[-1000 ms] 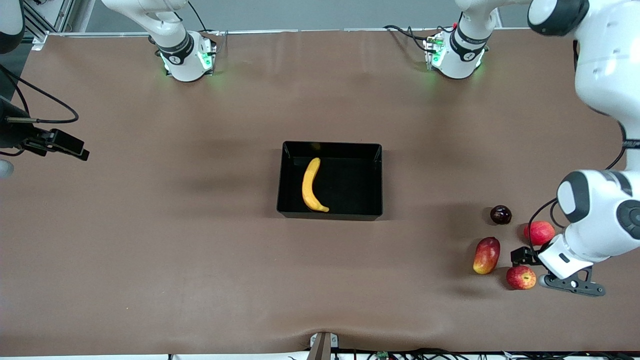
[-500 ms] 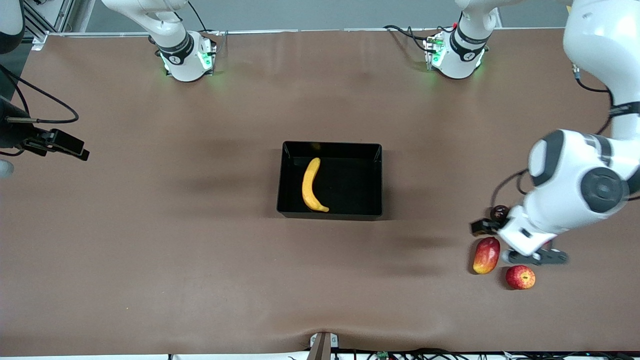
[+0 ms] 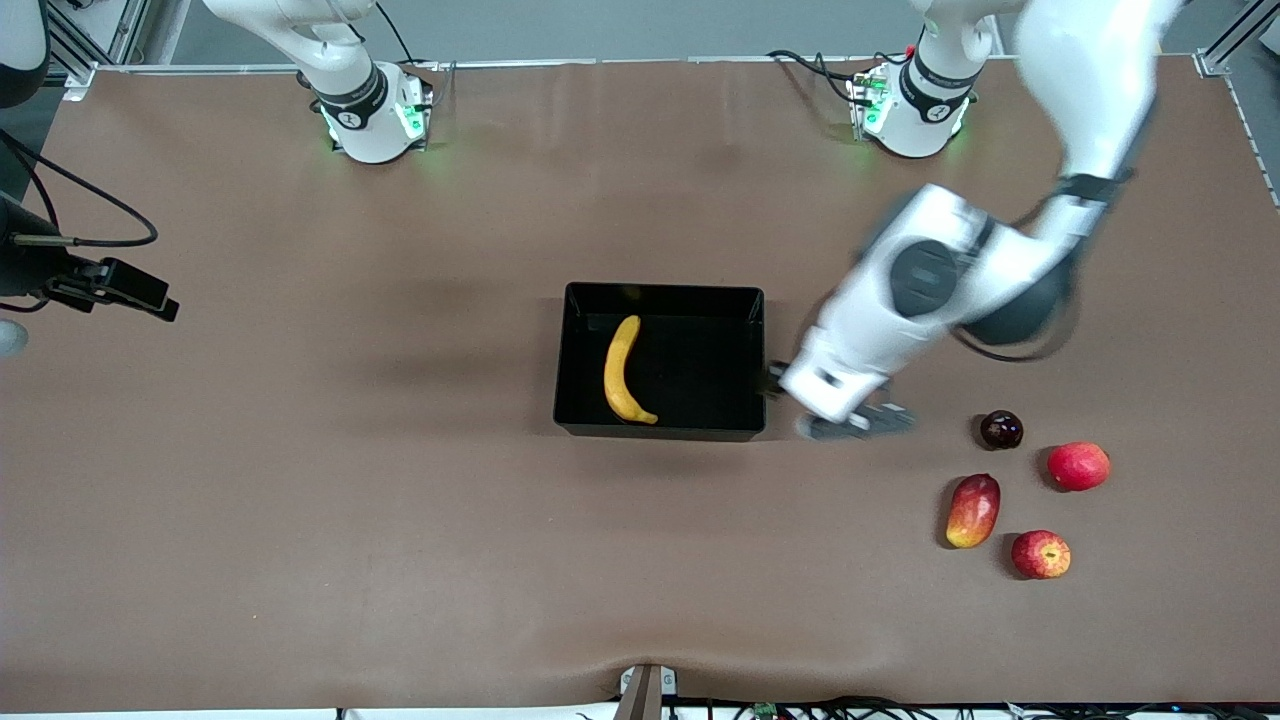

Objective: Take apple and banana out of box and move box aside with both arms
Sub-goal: 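Release the apple and move the left gripper back into the box, then grasp the yellow banana with the left gripper while the right gripper approaches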

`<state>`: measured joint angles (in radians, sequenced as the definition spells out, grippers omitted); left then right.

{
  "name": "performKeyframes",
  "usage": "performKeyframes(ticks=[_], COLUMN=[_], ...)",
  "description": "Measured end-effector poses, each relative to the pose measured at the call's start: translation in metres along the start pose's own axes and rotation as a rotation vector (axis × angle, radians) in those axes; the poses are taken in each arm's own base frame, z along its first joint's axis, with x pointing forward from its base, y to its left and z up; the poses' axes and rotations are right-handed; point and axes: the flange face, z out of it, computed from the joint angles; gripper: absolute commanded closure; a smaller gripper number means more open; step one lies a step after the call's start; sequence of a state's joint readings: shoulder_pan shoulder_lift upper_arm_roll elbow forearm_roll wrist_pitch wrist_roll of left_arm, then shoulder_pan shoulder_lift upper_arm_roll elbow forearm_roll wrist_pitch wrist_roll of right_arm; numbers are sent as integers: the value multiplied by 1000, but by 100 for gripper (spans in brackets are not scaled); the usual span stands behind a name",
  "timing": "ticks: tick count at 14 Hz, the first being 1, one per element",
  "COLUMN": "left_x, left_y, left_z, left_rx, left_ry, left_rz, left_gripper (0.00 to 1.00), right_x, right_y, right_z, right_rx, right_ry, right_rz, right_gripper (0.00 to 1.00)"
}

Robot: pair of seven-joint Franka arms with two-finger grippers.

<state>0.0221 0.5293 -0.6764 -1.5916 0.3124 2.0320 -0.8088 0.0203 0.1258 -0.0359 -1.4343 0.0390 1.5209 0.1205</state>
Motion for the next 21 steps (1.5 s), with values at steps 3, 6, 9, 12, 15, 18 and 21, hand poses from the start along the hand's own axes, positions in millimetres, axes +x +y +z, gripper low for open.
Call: performKeyframes(ticks=[3, 6, 9, 12, 15, 18, 21], left_x=[-58, -87, -101, -105, -111, -118, -122], left_y=[82, 120, 138, 150, 162, 170, 170], left_z=[34, 89, 134, 163, 183, 198, 210], left_rx=[3, -24, -47, -53, -37, -18, -6], left_ry=[87, 92, 51, 42, 59, 82, 73], left_rz=[6, 72, 99, 107, 111, 120, 124], left_gripper=[0, 0, 0, 0, 0, 59, 100], right_x=[0, 0, 0, 4, 12, 21, 30], right_y=[0, 0, 0, -4, -4, -7, -9], right_z=[0, 0, 0, 10, 24, 47, 68], right_rx=[0, 0, 0, -2, -6, -11, -17], right_ry=[0, 0, -1, -17, -37, -75, -108], right_rz=[0, 0, 0, -6, -4, -7, -8], right_gripper=[0, 0, 0, 0, 0, 0, 0])
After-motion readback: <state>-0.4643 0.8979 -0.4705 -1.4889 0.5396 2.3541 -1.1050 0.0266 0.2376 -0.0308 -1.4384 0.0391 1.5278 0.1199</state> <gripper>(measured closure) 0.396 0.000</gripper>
